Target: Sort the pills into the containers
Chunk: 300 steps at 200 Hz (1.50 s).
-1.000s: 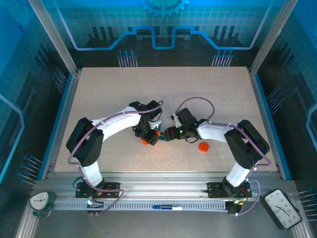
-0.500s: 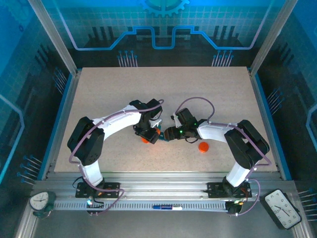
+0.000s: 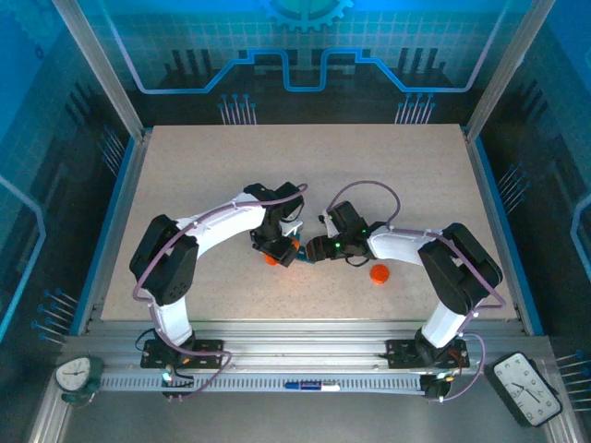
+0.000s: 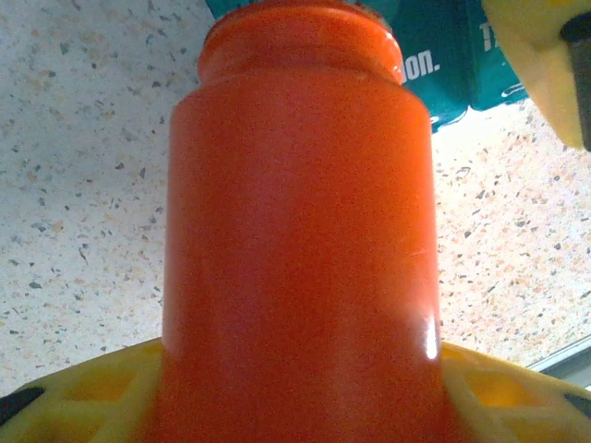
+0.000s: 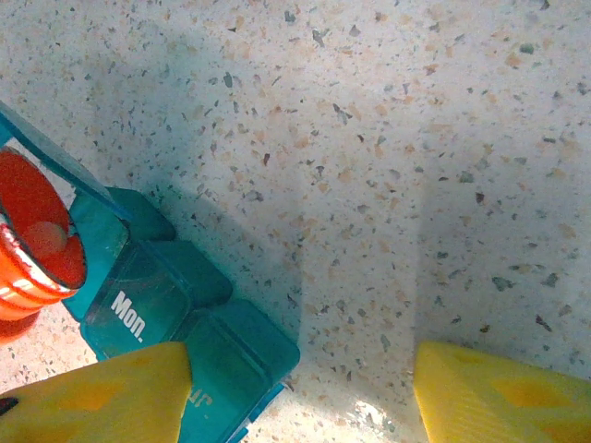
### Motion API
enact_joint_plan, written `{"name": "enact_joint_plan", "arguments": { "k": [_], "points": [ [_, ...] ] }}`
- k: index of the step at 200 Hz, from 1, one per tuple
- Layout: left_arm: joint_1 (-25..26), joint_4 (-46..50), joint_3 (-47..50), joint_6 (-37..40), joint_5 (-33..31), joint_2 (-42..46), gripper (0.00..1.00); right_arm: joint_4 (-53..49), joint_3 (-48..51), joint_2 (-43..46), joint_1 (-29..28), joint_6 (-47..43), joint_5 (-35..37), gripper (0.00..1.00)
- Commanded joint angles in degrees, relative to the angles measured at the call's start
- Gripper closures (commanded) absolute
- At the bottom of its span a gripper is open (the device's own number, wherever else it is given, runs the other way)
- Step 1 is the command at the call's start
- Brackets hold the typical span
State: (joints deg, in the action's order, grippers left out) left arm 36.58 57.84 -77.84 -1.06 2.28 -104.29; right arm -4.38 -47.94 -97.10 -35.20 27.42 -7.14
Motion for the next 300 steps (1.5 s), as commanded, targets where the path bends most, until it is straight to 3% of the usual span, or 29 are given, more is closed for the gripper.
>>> {"name": "enact_joint_plan", "arguments": {
  "k": [1, 170, 300],
  "points": [
    [-0.4, 2.6, -2.0, 1.3, -0.5, -0.9, 1.00, -2.9, 2.4, -3.5, -0.7, 0.6, 0.0, 0.34],
    [-0.4, 5.0, -4.2, 2.7, -0.3, -3.6, 1.00, -2.7, 2.4, -3.9, -0.8, 0.6, -0.1, 0.34],
    [-0.4, 4.2, -3.0, 1.8, -0.3, -0.3, 1.00, -2.5, 2.5, -4.4, -0.7, 0.7, -0.2, 0.34]
  ]
}}
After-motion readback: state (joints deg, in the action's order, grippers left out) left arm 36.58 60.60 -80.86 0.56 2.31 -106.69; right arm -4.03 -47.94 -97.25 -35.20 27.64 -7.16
